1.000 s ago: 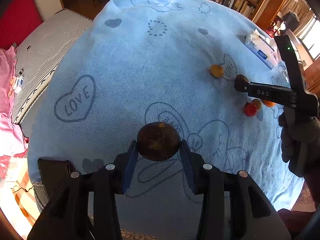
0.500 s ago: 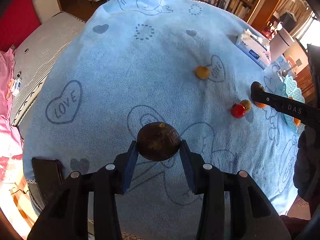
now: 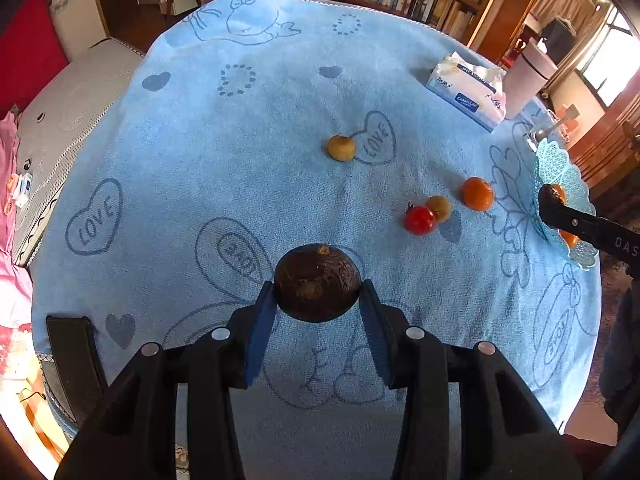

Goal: Organize fruits
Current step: 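Lower the dark fruit into the basket and open the right gripper, then carry the dark brown fruit toward the basket with the left gripper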

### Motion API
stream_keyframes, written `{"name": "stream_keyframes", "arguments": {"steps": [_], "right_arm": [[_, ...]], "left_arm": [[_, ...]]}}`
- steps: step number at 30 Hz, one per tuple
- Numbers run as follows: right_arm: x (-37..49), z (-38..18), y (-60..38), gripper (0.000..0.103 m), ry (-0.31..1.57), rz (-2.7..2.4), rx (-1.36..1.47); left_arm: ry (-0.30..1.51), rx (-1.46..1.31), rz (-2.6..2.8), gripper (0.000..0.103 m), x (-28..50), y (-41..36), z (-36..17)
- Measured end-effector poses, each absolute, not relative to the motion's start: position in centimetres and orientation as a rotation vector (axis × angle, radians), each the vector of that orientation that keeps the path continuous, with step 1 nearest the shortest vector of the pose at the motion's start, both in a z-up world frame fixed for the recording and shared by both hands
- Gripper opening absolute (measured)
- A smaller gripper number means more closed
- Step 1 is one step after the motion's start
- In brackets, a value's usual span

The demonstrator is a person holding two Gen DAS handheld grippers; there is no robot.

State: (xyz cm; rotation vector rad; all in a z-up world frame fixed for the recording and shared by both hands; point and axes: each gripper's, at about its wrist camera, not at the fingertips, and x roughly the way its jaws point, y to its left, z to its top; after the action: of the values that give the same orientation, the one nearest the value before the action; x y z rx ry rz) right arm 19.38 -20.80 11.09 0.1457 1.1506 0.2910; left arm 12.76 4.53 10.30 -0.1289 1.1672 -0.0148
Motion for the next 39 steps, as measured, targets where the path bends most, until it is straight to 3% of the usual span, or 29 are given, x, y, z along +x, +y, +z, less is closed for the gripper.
{"name": "stream_keyframes", "arguments": {"steps": [19, 21, 24, 39], "right_arm": [[16.7, 11.7, -33.9, 0.04, 1.1, 0.003, 0.277], [16.4, 11.7, -35.0, 0.041, 1.091, -0.03, 0.295], [15.8, 11.8, -36.5, 0.054, 1.07, -0.071, 0.338], [11.2, 12.0, -40.2, 0.055, 1.065, -0.13, 0.38]], "left_arm": [[1.162, -0.097, -0.072, 0.043, 12.0, 0.6, 10.7], [1.161, -0.09, -0.078, 0.043, 12.0, 0.2, 10.8], [1.159, -0.08, -0.091, 0.043, 12.2, -0.4, 10.9], [1.137, 0.003, -0.242, 0.043, 14.1, -8.2, 11.6]]}}
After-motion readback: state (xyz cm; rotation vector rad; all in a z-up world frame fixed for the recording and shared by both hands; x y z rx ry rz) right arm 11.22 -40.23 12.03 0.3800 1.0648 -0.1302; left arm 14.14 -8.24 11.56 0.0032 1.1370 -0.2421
